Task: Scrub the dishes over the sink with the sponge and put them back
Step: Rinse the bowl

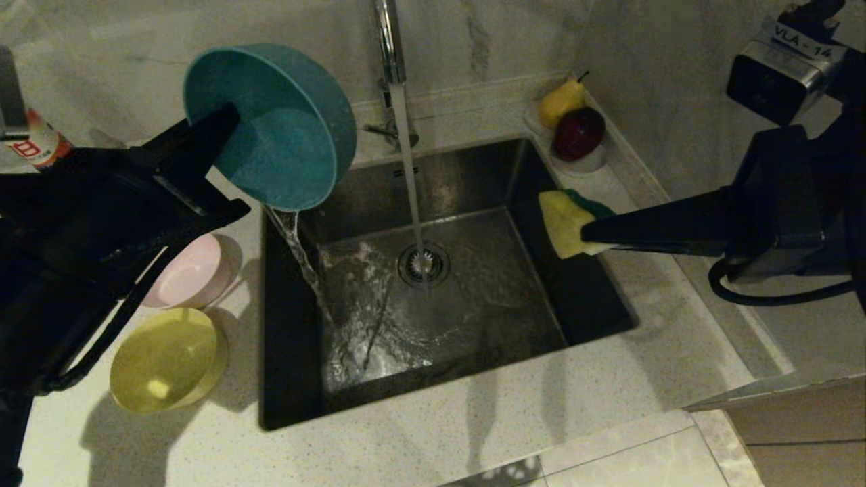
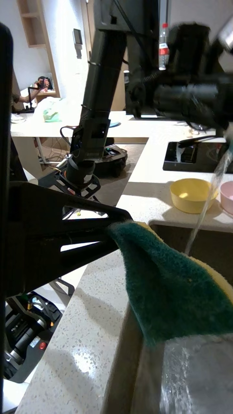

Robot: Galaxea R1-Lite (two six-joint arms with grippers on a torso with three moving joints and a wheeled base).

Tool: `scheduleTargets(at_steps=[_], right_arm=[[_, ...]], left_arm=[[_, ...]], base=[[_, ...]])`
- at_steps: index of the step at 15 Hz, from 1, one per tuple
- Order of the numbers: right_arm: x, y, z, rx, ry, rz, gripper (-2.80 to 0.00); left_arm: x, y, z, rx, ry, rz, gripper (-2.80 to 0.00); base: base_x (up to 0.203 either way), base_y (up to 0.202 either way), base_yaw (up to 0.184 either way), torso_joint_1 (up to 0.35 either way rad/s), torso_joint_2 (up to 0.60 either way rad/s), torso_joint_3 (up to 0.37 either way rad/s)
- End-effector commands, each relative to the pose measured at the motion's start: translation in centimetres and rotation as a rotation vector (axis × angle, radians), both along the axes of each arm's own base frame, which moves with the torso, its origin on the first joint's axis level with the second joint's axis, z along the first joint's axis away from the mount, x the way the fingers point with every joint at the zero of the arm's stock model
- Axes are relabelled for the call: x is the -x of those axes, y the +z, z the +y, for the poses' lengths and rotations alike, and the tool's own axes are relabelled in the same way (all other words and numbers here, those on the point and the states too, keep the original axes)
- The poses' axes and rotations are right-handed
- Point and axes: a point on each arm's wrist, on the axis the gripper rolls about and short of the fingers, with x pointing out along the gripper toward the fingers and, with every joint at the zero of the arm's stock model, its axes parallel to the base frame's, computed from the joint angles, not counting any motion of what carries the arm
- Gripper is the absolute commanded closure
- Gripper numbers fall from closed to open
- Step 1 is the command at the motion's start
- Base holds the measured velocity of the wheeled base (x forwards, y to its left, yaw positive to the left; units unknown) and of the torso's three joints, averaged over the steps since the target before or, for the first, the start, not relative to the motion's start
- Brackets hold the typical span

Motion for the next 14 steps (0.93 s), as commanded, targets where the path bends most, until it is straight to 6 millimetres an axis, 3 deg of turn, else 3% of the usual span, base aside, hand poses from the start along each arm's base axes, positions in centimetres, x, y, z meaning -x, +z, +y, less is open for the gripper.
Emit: scheduleTargets(at_steps=[1,6,14], right_arm=[[-0.8,-0.9,0.6,0.021,0.002,0.037,0.0],[-0.9,-0.6,0.7,0.003,0.021,0.018,0.0],[-0.4,-0.5,0.4,-0.001,0.019,0.016,0.0]], left_arm=[[1.6,0.7,0.8,-0.007,-0.022,-0.053,0.0],[3.4,1.4,1.6,-0.01,-0.051,-0.104,0.0],[2.9,0.7,1.4,-0.048,-0.047,-0.04,0.0]], base=[[0.0,0.0,0.0,0.0,0.0,0.0],[0.0,0.0,0.0,0.0,0.0,0.0],[0.0,0.0,0.0,0.0,0.0,0.0]])
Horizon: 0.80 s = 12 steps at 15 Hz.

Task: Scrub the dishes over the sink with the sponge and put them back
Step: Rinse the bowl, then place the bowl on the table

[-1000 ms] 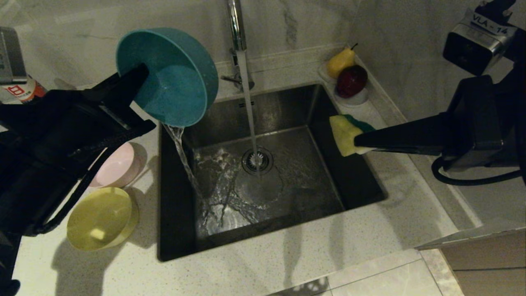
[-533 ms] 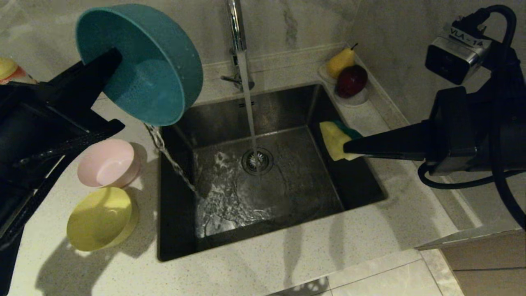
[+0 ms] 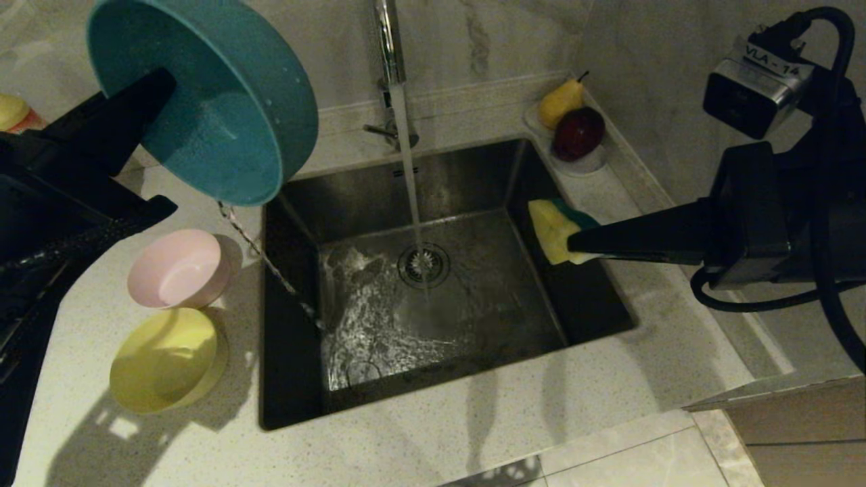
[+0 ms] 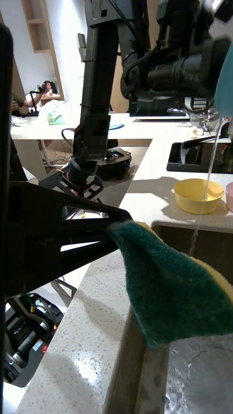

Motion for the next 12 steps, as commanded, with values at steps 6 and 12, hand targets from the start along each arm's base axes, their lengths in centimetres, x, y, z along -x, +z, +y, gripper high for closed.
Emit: scheduleTargets(at_steps=[6,12], right_arm=[[1.0,0.1,-1.8,-0.01,-0.044,-0.007,0.0],[1.7,0.2,-2.5,-0.013,-0.056,-0.015,0.0]], left_arm=[[-3.7,-4.8,0.1,-0.149,0.197,0.565,0.0],[-6.2,-2.9,3.1,0.063,0.513,0.859,0.0]], base=[[0.0,0.0,0.0,0.0,0.0,0.0],[0.0,0.0,0.0,0.0,0.0,0.0]])
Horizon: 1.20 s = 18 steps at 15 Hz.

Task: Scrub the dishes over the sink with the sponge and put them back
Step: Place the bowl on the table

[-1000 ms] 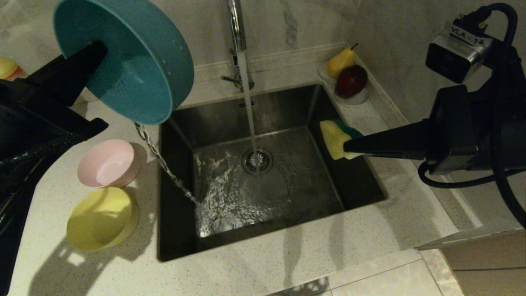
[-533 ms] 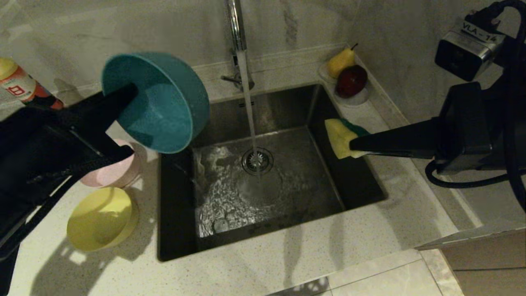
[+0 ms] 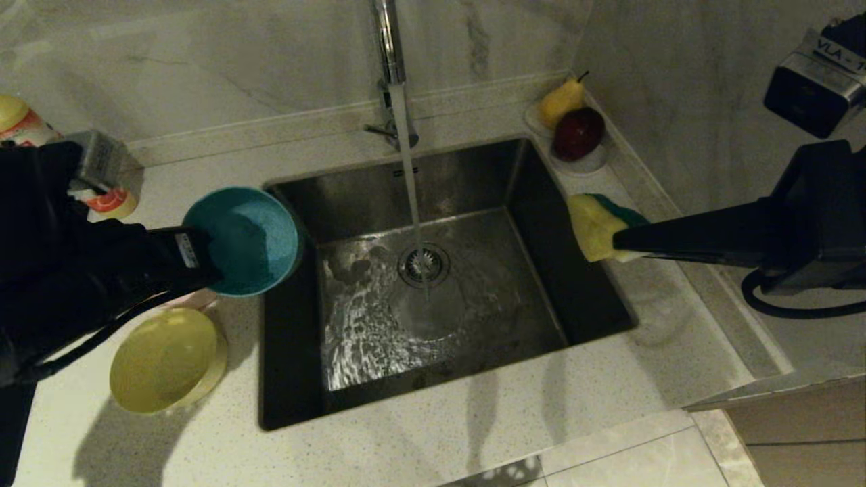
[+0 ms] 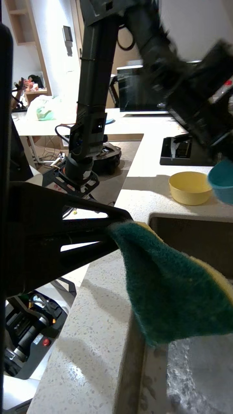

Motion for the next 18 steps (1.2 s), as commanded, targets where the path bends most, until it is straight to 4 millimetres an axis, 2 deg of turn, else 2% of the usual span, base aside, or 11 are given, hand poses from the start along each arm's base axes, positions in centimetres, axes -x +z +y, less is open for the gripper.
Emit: scheduleTargets(at_steps=[1,6,9,11,15,18], right_arm=[[0.5,0.1,-0.3,-0.006,0.001,-0.002,0.0],[2.0,-0.2,-1.3,-0.003,0.0,0.001,0.0],[2.5,-0.2,-1.6,-0.003,0.001,-0.005,0.0],[2.5,-0.3,-1.6,0.001,0.0,-0.003,0.0],[1.8,-0.8,-1.2,0.013,0.003,0.008,0.0],[1.2,-1.1,-0.7,0.022,0.011,0.013,0.0]], left_arm=[[-0.8,1.3,1.4,0.072,0.098,0.062,0.0],[-0.3,6.3,4.8,0.317,0.323,0.065,0.0],[0.7,8.3,7.5,0.446,0.483,0.028,0.0],[1.0,8.3,9.3,0.483,0.589,0.053,0.0],[-0.5,6.6,13.4,0.527,0.779,0.115,0.0],[-1.9,5.2,16.7,0.586,0.834,0.155,0.0]], base=[[0.0,0.0,0.0,0.0,0.0,0.0],[0.0,0.0,0.0,0.0,0.0,0.0],[0.0,0.0,0.0,0.0,0.0,0.0],[0.0,0.0,0.0,0.0,0.0,0.0],[0.0,0.0,0.0,0.0,0.0,0.0],[0.0,0.0,0.0,0.0,0.0,0.0]])
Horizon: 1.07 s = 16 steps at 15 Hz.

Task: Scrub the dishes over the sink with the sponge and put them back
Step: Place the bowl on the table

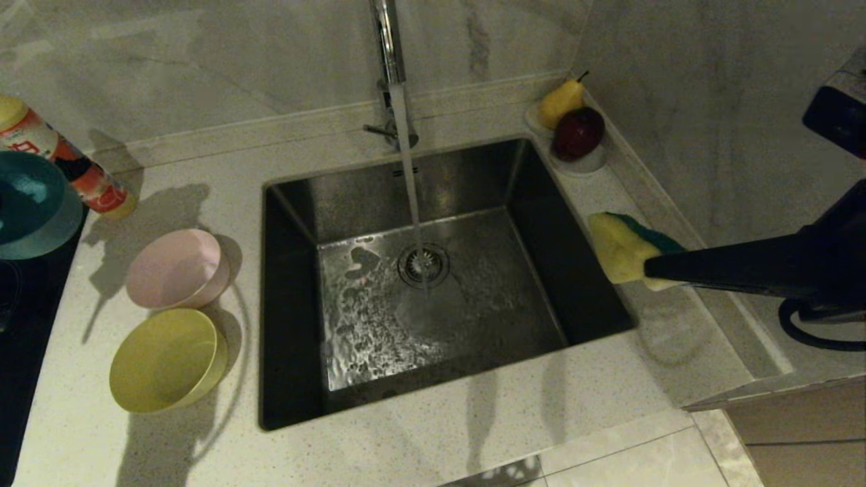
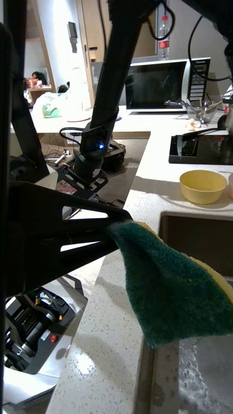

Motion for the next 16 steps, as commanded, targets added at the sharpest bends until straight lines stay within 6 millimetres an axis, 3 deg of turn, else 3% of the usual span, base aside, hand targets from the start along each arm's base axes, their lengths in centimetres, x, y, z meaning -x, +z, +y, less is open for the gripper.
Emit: scheduleTargets(at_steps=[1,6,12,16], right_arm=[[-0.8,-0.4,0.5,0.005,0.005,0.013,0.0],[-1.2,-1.1,0.8,0.007,0.03,0.033,0.0],[-1.6,-1.1,1.1,0.004,0.033,0.028,0.0],[-1.8,-1.4,1.3,0.011,0.035,0.04,0.0]], left_arm=[[-1.7,-1.7,3.0,0.069,0.051,0.042,0.0],[-2.4,-3.3,8.7,0.152,0.152,0.049,0.0],[-3.2,-5.4,13.9,0.231,0.186,0.038,0.0],[-4.0,-6.4,15.9,0.298,0.124,0.008,0.0]], base=[[0.0,0.0,0.0,0.0,0.0,0.0],[0.0,0.0,0.0,0.0,0.0,0.0],[0.0,0.0,0.0,0.0,0.0,0.0],[0.0,0.0,0.0,0.0,0.0,0.0]])
